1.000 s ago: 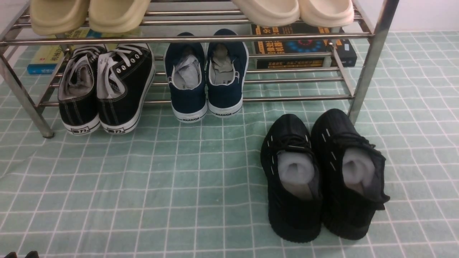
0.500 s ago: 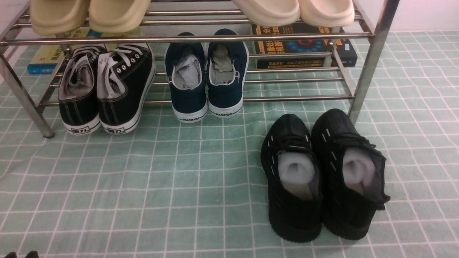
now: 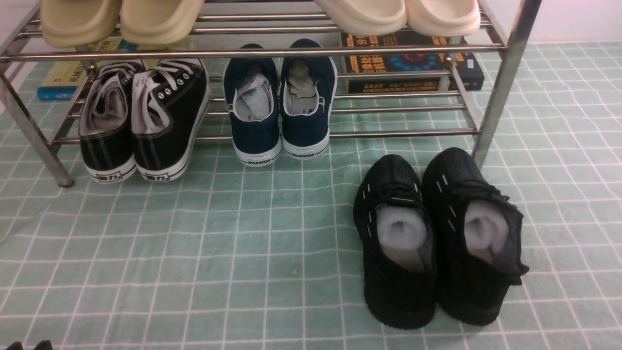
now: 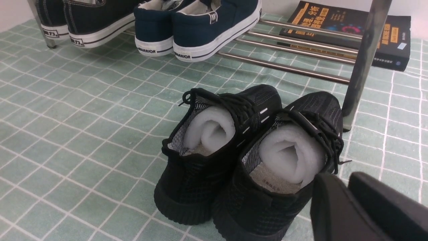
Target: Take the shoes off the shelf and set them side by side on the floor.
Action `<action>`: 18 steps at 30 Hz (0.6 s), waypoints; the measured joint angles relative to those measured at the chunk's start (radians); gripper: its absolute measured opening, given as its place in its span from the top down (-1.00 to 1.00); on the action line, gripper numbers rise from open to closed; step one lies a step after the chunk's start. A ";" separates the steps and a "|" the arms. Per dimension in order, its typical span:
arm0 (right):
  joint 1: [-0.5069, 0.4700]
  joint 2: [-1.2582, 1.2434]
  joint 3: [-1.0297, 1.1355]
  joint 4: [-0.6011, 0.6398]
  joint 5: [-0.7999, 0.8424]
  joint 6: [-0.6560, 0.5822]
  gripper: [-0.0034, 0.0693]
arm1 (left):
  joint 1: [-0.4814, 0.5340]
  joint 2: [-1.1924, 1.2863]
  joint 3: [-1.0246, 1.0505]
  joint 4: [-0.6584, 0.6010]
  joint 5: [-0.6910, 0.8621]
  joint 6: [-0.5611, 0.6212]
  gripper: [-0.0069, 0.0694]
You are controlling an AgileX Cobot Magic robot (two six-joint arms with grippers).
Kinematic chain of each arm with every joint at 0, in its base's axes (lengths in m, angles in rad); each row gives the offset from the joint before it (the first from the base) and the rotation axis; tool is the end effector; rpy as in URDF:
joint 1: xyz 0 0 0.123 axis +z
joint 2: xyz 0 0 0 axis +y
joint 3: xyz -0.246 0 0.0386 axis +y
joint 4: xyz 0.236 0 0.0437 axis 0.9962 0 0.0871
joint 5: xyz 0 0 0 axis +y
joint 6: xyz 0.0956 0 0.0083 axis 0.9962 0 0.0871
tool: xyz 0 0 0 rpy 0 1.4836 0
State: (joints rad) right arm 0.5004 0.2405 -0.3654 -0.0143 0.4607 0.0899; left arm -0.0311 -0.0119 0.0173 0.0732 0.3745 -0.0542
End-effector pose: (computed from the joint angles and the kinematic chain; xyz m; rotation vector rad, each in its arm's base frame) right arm 0.0810 0.0436 0.2682 -0.3817 1.7978 0.4015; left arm 0.0817 0.0000 0.1734 0.0234 1.8624 0.0130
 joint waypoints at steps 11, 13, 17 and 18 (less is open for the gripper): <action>-0.121 -0.130 0.175 0.003 -0.082 0.000 0.60 | 0.000 0.000 0.000 0.000 0.000 0.000 0.19; -0.188 -0.170 0.234 0.000 -0.084 0.000 0.59 | 0.000 0.000 0.000 0.000 0.000 0.000 0.19; -0.274 -0.221 0.313 -0.001 -0.086 0.000 0.58 | 0.000 0.000 0.000 0.000 0.000 0.000 0.19; -0.304 -0.239 0.343 -0.001 -0.086 0.000 0.57 | 0.000 0.000 0.000 0.000 0.000 0.000 0.19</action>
State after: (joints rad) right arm 0.1960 0.0015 -0.0219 -0.0153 0.3746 0.0899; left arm -0.0311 -0.0119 0.0173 0.0732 0.3745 -0.0542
